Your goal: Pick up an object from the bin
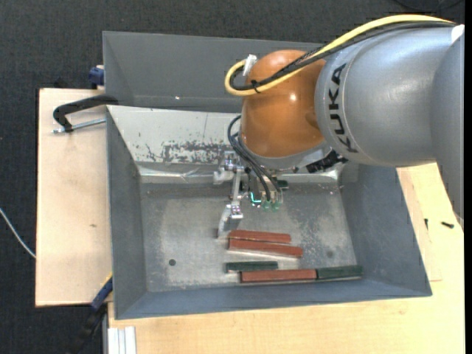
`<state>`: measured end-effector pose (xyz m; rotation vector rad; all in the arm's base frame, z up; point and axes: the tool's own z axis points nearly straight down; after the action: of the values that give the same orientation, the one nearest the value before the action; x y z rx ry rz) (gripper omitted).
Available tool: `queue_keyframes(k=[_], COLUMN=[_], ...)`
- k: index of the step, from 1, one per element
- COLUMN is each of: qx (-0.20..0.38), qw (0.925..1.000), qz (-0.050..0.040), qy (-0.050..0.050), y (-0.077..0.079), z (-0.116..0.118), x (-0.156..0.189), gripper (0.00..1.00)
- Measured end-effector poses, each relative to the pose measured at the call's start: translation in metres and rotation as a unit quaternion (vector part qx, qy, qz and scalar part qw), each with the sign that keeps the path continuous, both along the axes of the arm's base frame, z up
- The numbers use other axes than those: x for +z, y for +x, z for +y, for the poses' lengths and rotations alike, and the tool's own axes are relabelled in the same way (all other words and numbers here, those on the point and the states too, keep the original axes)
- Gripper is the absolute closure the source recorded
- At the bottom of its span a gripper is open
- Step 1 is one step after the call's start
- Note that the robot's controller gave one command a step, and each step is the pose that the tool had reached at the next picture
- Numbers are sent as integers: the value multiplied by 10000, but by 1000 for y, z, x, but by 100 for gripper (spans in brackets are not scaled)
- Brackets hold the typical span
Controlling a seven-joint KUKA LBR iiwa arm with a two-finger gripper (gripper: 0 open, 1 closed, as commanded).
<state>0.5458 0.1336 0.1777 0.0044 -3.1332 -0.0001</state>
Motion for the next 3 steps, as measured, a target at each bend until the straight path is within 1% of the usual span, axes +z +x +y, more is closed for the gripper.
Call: queue_keyframes(k=[1, 2, 3], qx=[-10, 138, 126], qw=[10000, 9999, 9999], qz=[-43, 0, -98], qy=[7, 40, 24], y=[2, 6, 7], z=[-1, -51, -54], x=[5, -93, -103], gripper=[0, 100, 0])
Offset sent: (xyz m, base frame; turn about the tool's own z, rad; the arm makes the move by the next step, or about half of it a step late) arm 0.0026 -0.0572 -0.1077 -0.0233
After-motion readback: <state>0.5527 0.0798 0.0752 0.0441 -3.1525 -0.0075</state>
